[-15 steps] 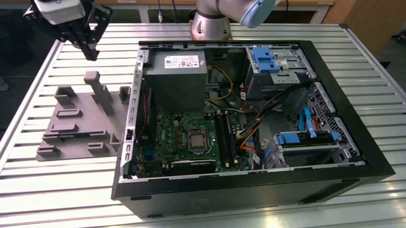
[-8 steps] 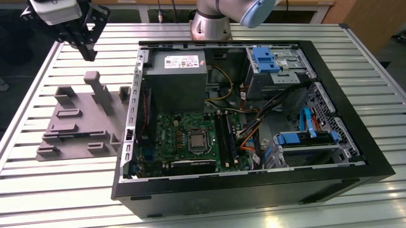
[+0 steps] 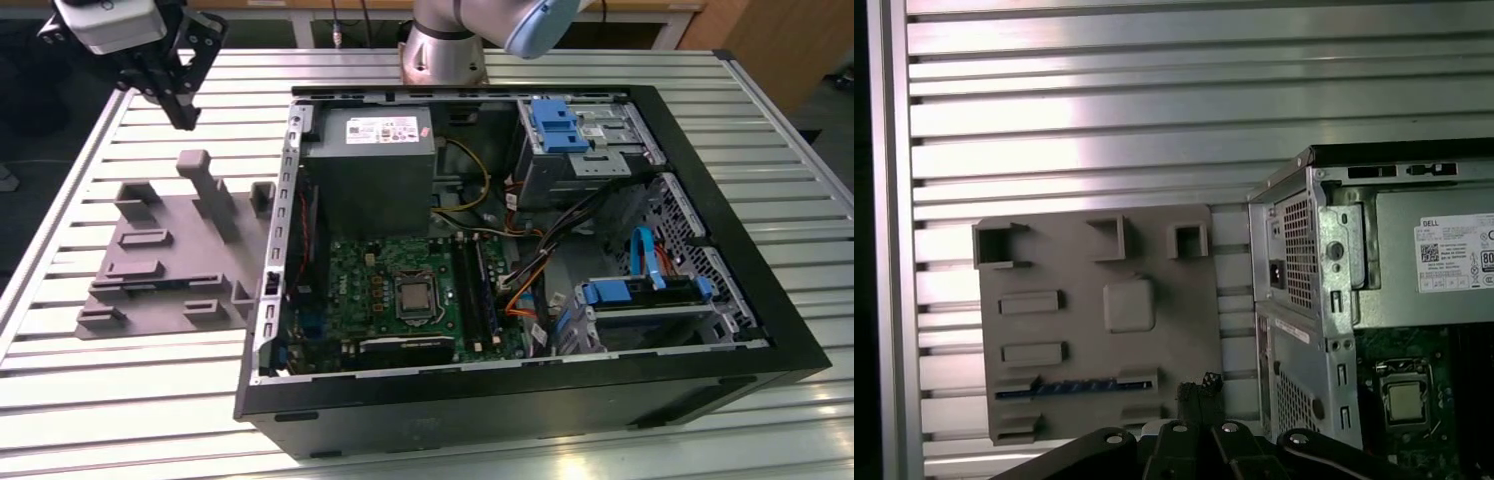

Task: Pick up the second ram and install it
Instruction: 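Reach for the second ram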

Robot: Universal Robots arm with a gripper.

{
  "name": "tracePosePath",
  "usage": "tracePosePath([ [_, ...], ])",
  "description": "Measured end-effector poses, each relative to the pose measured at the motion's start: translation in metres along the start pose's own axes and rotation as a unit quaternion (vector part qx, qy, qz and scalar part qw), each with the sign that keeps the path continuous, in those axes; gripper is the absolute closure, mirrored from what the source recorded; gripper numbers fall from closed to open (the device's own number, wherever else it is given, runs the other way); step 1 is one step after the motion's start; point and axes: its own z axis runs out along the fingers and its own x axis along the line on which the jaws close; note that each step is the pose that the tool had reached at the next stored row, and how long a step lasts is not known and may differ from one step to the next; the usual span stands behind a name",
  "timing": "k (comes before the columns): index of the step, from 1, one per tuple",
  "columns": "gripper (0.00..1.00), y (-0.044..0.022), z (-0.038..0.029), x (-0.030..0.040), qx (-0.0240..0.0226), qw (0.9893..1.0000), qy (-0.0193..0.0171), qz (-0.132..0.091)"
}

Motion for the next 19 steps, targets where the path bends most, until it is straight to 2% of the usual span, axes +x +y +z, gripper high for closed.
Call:
tracePosePath([
  [19, 0.89, -0.0030, 0.0000, 0.0080, 0.0000, 1.0000, 0.0000, 0.000],
])
